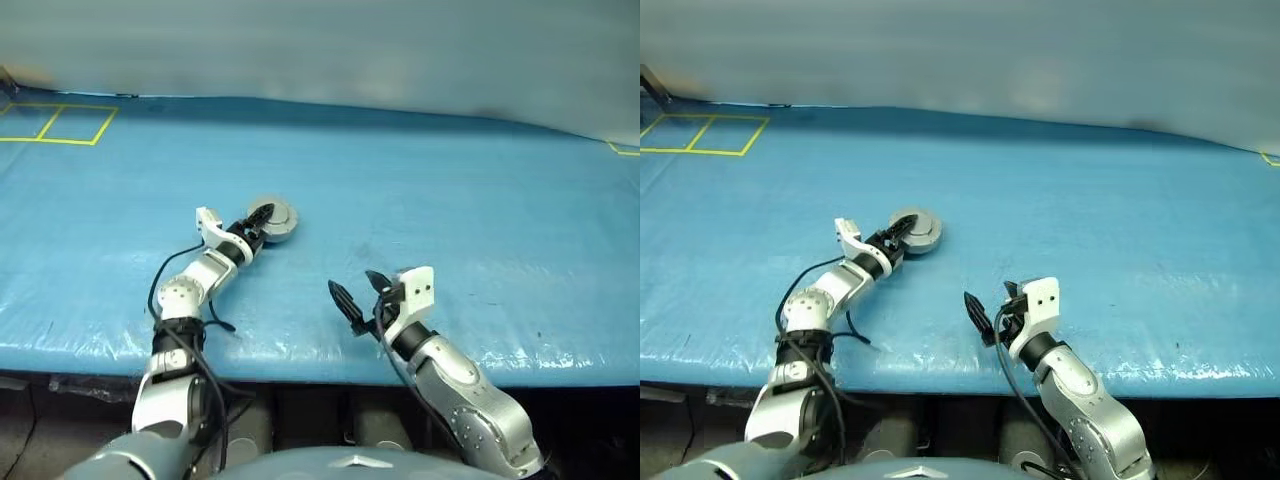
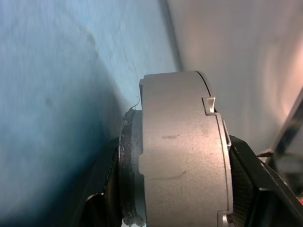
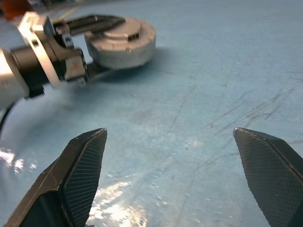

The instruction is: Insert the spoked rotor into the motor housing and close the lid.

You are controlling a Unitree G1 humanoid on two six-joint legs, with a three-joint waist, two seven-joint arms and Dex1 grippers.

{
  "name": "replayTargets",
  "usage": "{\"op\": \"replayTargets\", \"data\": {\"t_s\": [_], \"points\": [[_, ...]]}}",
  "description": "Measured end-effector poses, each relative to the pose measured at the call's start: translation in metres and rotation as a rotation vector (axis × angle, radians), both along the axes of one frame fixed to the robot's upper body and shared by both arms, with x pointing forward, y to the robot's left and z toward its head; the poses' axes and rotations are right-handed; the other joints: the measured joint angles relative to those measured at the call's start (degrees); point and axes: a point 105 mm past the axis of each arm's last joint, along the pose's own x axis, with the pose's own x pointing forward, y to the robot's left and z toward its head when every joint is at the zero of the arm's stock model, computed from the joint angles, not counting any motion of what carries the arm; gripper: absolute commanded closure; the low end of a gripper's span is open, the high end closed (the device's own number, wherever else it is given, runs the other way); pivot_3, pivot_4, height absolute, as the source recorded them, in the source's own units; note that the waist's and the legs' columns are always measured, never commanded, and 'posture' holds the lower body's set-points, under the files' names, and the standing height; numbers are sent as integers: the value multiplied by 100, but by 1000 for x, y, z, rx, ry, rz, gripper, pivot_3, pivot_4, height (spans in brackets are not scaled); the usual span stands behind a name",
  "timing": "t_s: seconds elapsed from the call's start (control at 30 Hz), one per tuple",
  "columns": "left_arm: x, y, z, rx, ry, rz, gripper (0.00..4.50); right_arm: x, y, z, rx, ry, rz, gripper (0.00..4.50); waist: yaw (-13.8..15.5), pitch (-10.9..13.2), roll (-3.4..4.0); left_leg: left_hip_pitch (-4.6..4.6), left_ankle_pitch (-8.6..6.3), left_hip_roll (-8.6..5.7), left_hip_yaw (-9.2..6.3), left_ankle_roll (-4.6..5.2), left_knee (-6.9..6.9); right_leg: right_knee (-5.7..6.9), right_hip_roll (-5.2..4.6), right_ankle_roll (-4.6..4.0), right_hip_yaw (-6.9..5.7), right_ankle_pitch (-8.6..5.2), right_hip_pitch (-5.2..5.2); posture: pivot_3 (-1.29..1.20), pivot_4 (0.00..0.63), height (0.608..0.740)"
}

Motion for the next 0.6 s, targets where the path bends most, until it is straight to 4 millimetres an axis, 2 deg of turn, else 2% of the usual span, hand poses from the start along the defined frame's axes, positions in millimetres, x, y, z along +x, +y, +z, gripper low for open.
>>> {"op": "replayTargets", "data": {"t_s": [0.07,0.2,0.5,0.53,0.6], "points": [[17,0,7,35,-10,41,2068,-1,2,-2,-34,-21,-8,0,6,1,-2,0,0,0,1,0,0,-1,1,7,-1,1,2,0,150,740],[36,-3,13,85,-1,84,2068,0,4,-5,-66,-41,-27,0,32,12,-19,-1,0,0,1,1,1,-6,0,21,1,-2,3,0,150,740],[46,-22,8,215,44,63,2068,-1,6,-6,-124,-87,-34,0,34,28,-41,2,0,5,-3,0,-2,-5,1,51,-1,17,3,0,150,740],[45,-22,8,221,44,62,1353,-3,6,-8,-128,-83,-31,0,34,28,-41,2,0,7,-5,0,-1,-5,1,51,-1,17,3,0,150,740],[45,-21,5,233,53,57,825,-4,6,-9,-130,-77,-33,0,33,28,-41,4,0,8,-5,-1,1,-3,1,51,0,18,3,0,150,740]]}}
